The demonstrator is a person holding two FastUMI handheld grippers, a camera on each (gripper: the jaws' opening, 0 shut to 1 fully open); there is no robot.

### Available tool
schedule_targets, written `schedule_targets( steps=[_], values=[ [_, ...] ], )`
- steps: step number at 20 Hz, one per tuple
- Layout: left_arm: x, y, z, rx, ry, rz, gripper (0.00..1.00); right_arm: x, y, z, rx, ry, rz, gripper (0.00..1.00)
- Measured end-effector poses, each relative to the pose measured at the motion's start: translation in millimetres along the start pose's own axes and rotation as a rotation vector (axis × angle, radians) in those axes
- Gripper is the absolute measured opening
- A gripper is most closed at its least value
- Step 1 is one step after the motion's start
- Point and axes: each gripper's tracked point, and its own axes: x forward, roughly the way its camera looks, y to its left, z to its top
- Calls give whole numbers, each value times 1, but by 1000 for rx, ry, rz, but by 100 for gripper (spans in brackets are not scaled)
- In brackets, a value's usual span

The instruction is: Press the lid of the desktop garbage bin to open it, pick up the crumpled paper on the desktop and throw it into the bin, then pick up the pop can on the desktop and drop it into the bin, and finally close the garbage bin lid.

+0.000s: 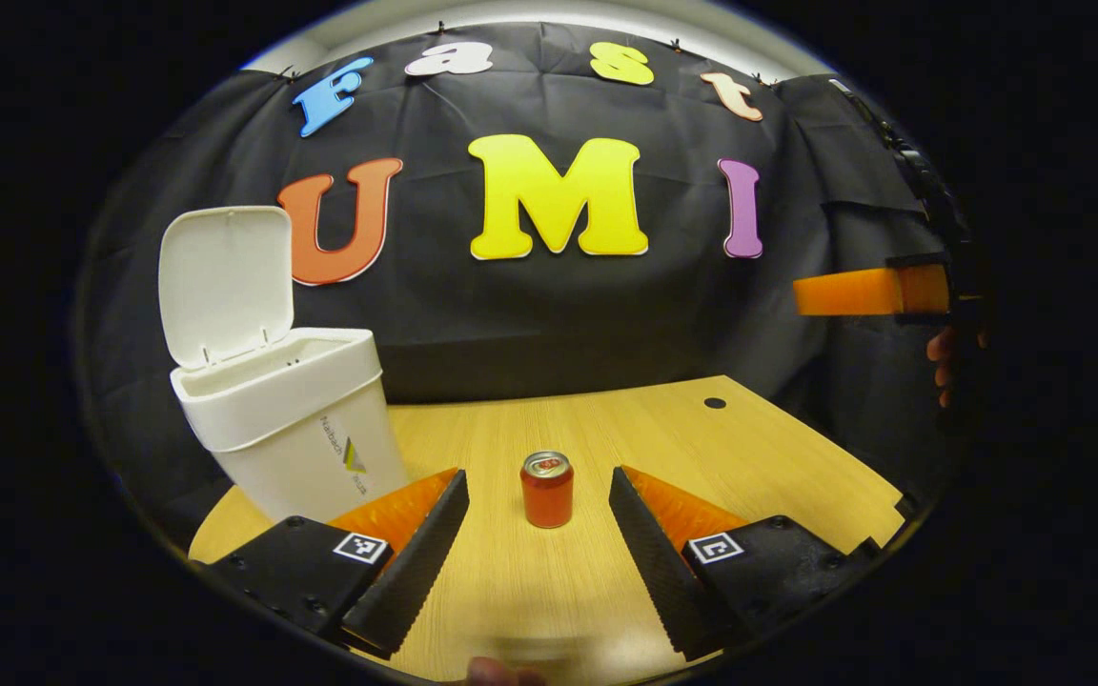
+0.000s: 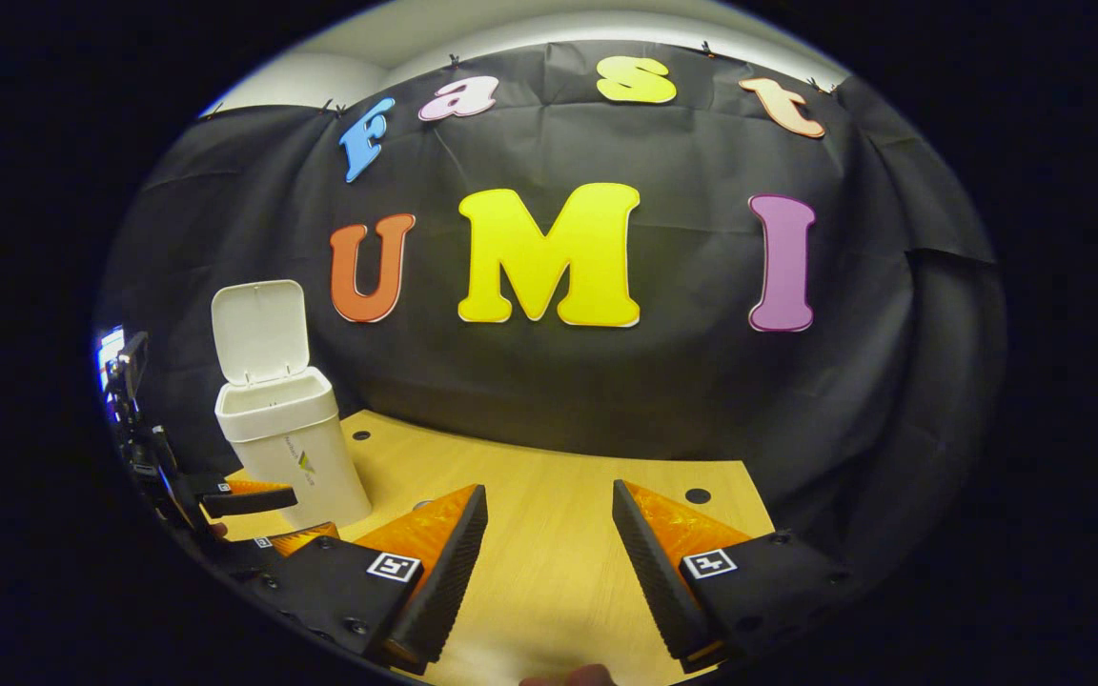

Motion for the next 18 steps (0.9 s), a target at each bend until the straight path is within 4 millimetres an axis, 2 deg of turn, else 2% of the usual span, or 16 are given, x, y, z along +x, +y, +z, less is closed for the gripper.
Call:
schedule_targets(
  steps=[5, 11, 15, 18],
  values=[
    [48, -6, -41, -4, 33, -18, 98, -15, -24, -37, -33, 84, -39, 84],
    [100, -4, -94, 12, 92, -18, 99, -23, -32, -52, -69, 126, -82, 84],
    [124, -1, -114, 8, 128, -11, 99, -23, -37, -59, -83, 151, -91, 84],
    [140, -2, -121, 17, 143, -20, 99, -19, -41, -65, -75, 173, -100, 84]
  ],
)
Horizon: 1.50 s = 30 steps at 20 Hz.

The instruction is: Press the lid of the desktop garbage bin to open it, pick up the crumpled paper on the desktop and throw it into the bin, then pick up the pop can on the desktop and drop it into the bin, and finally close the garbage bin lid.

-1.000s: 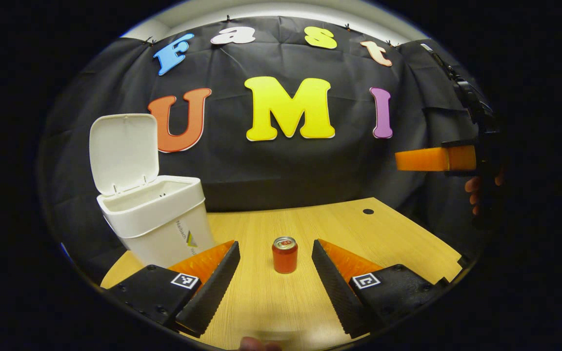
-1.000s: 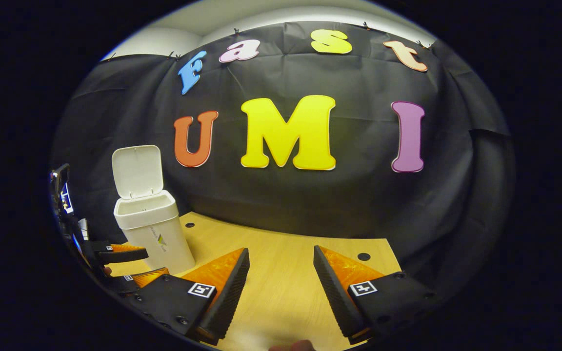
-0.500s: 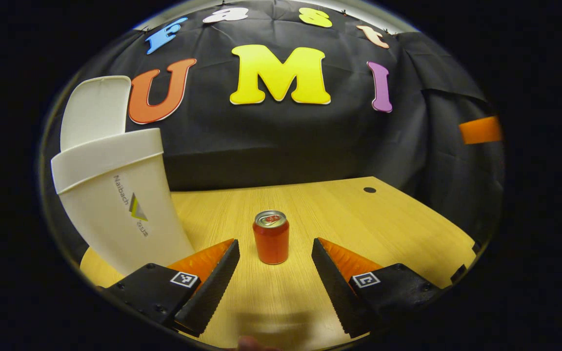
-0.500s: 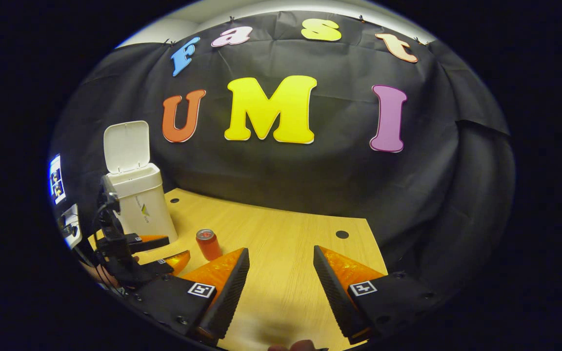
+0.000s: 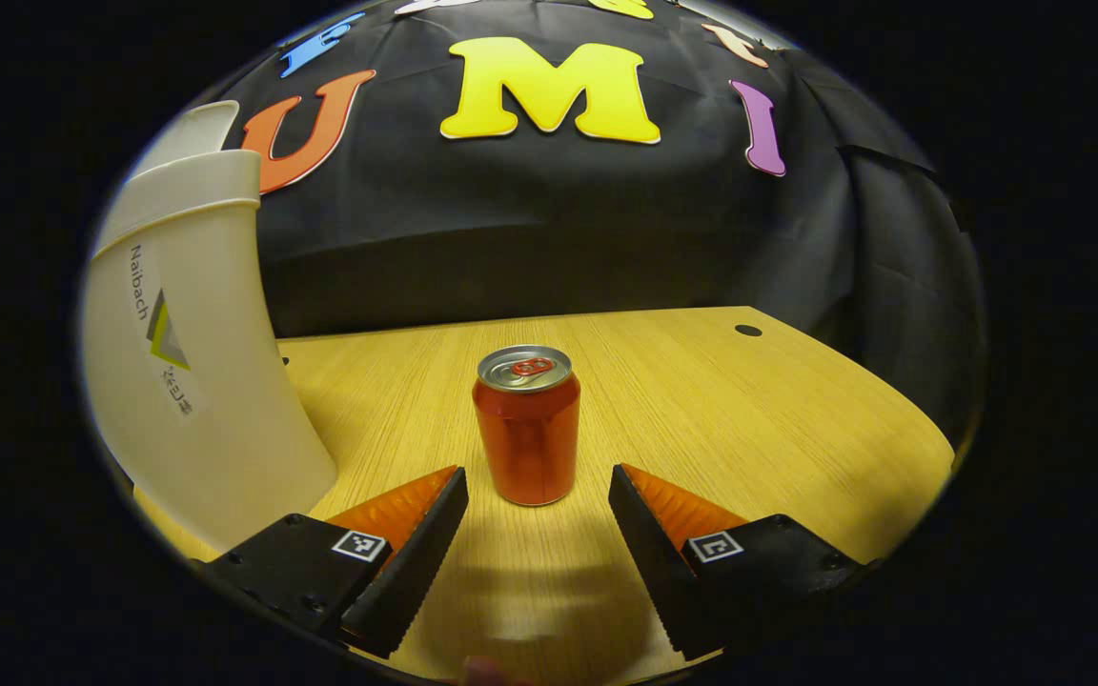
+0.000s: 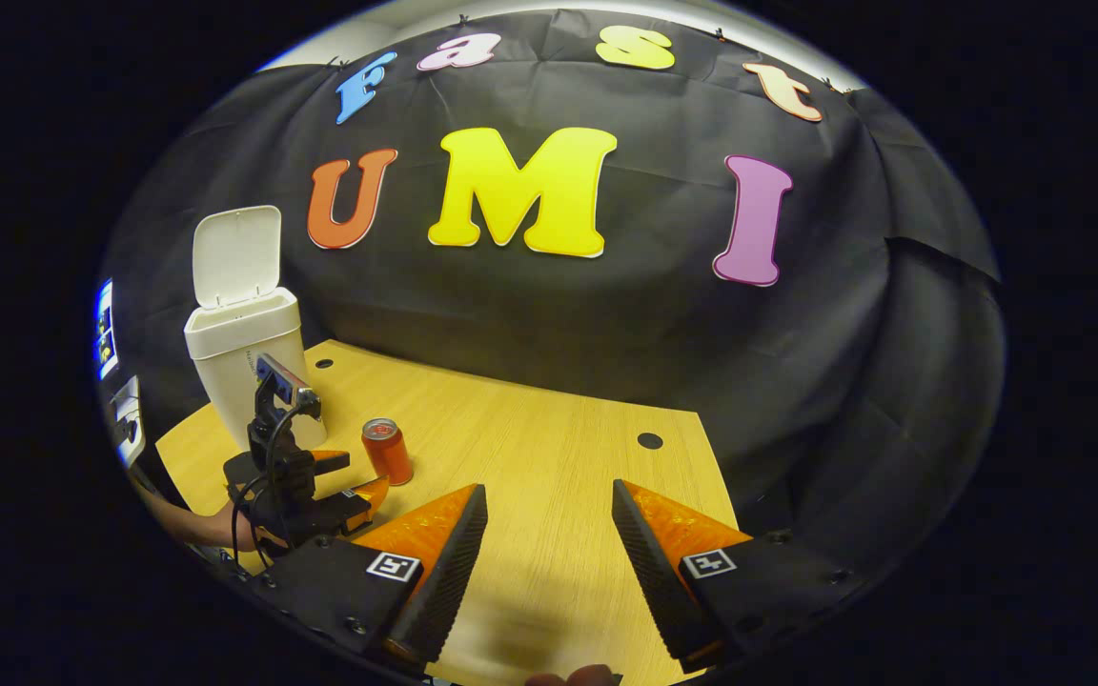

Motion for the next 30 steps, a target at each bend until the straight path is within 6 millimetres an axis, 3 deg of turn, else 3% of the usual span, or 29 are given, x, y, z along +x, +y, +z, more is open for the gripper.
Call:
schedule_targets(
  steps=[9, 20, 25, 30],
  values=[
    [29, 1, -9, 34, 29, 2, 100, 23, 11, -6, 8, 49, 14, 84],
    [58, 12, -2, 11, 61, -6, 98, 42, 28, -4, 24, 78, 26, 84],
    [54, 6, 1, 22, 63, -32, 86, 40, 32, -4, 22, 75, 27, 84],
    [26, 4, 37, 32, -1, -32, 85, 29, 39, 0, 34, 48, 39, 84]
  ],
)
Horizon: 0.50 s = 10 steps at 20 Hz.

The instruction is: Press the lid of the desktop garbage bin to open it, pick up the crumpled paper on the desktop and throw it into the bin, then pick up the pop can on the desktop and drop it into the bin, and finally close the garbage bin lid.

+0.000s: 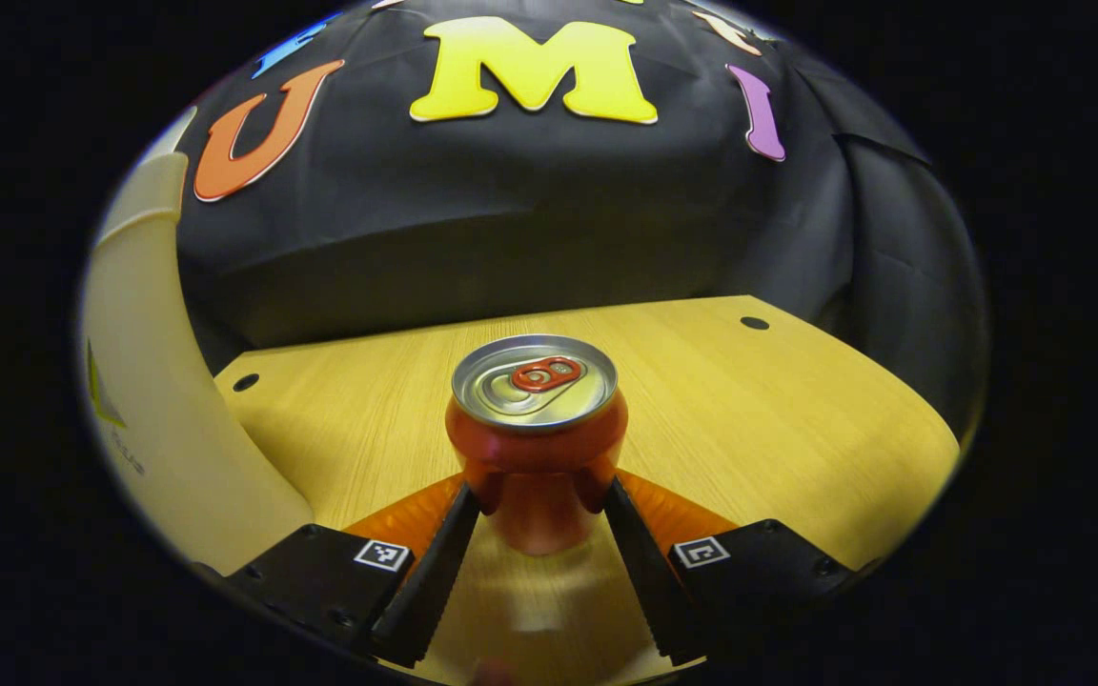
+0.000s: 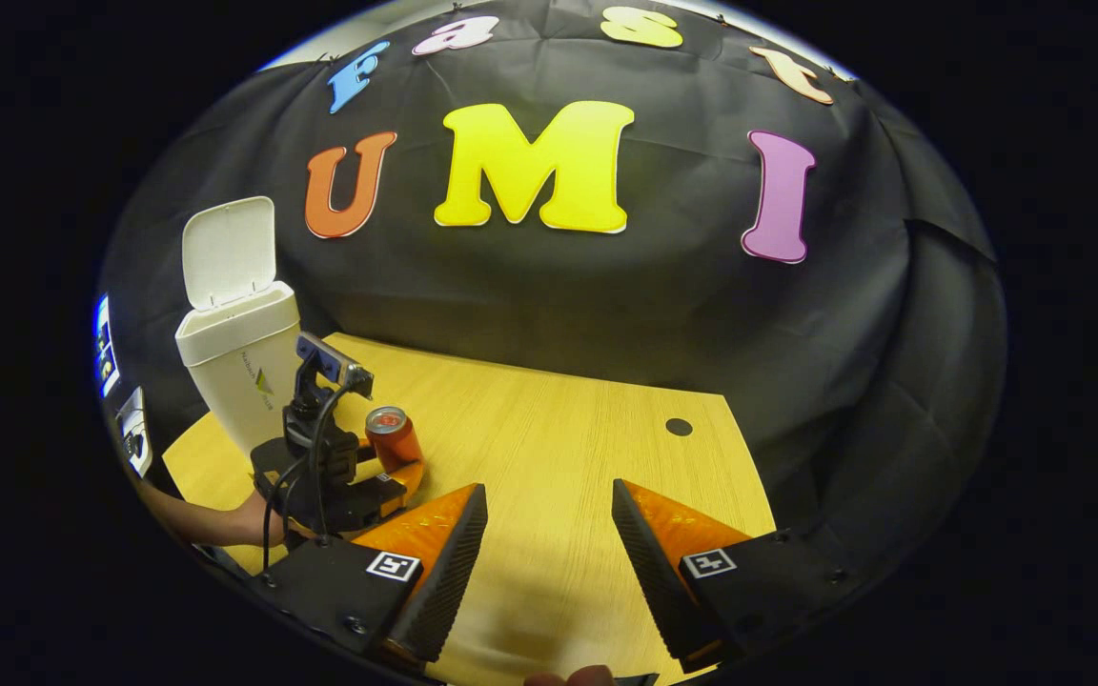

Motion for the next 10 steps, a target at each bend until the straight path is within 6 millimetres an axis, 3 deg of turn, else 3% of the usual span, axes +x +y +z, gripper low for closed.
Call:
schedule_targets(
  steps=[7, 10],
  values=[
    [-61, 19, 107, -73, -156, 69, 85, -25, 19, 16, 16, -76, 20, 84],
    [-92, 46, 165, -56, -243, 131, 85, -31, 21, 24, 34, -107, 29, 84]
  ],
)
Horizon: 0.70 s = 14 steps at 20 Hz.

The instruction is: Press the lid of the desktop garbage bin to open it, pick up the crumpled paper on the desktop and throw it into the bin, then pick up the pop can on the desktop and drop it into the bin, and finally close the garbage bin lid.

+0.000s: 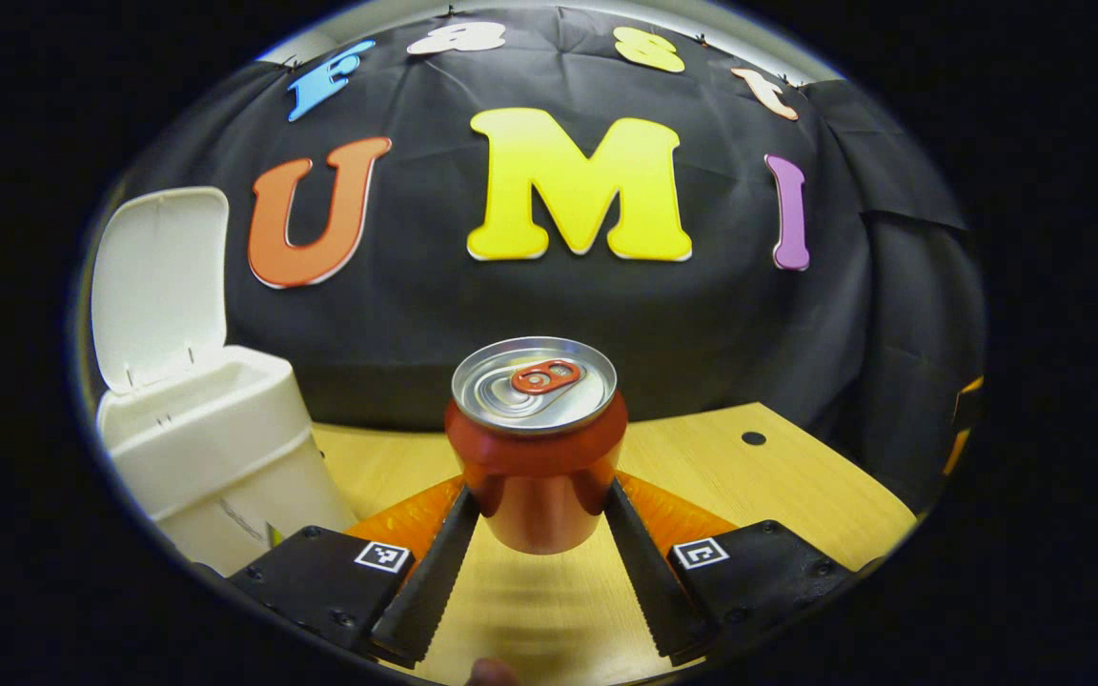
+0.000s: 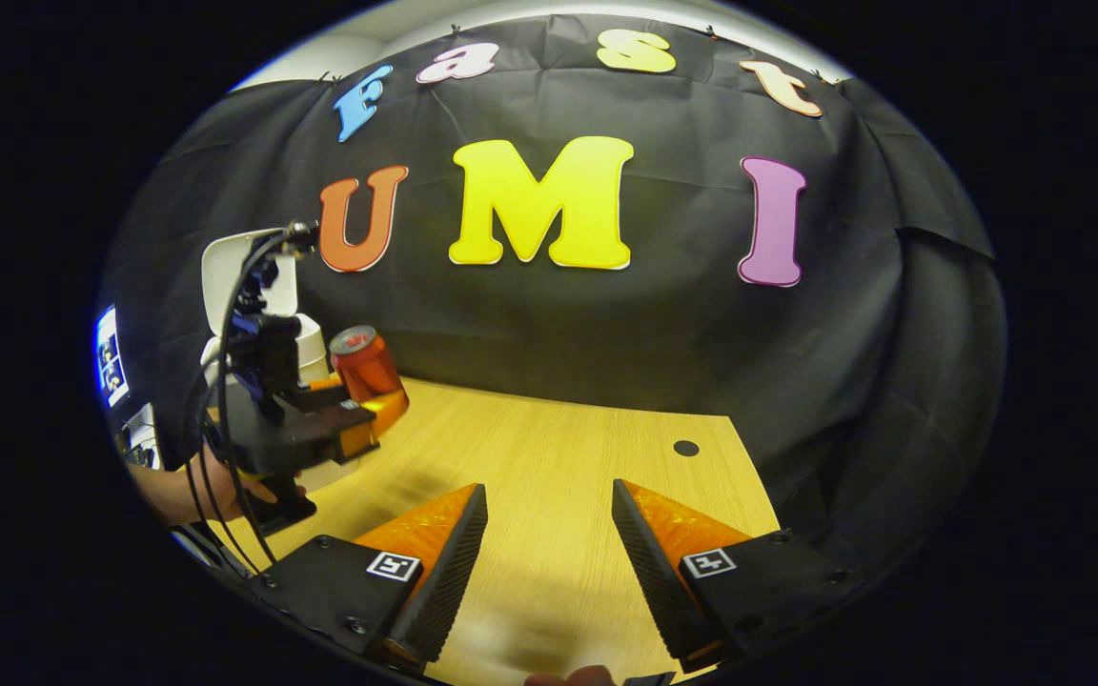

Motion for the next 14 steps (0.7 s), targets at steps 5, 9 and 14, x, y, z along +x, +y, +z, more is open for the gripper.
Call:
schedule_targets(
  steps=[5, 9, 14],
  values=[
    [-21, 83, 73, 23, -109, 172, 84, 5, 16, 18, 10, -46, 48, 84],
    [-38, 165, 79, 35, -94, 352, 84, 13, 32, 32, 19, -69, 87, 84],
    [-46, 223, 57, 5, -9, 482, 84, 26, 58, 40, 0, -66, 147, 84]
  ],
)
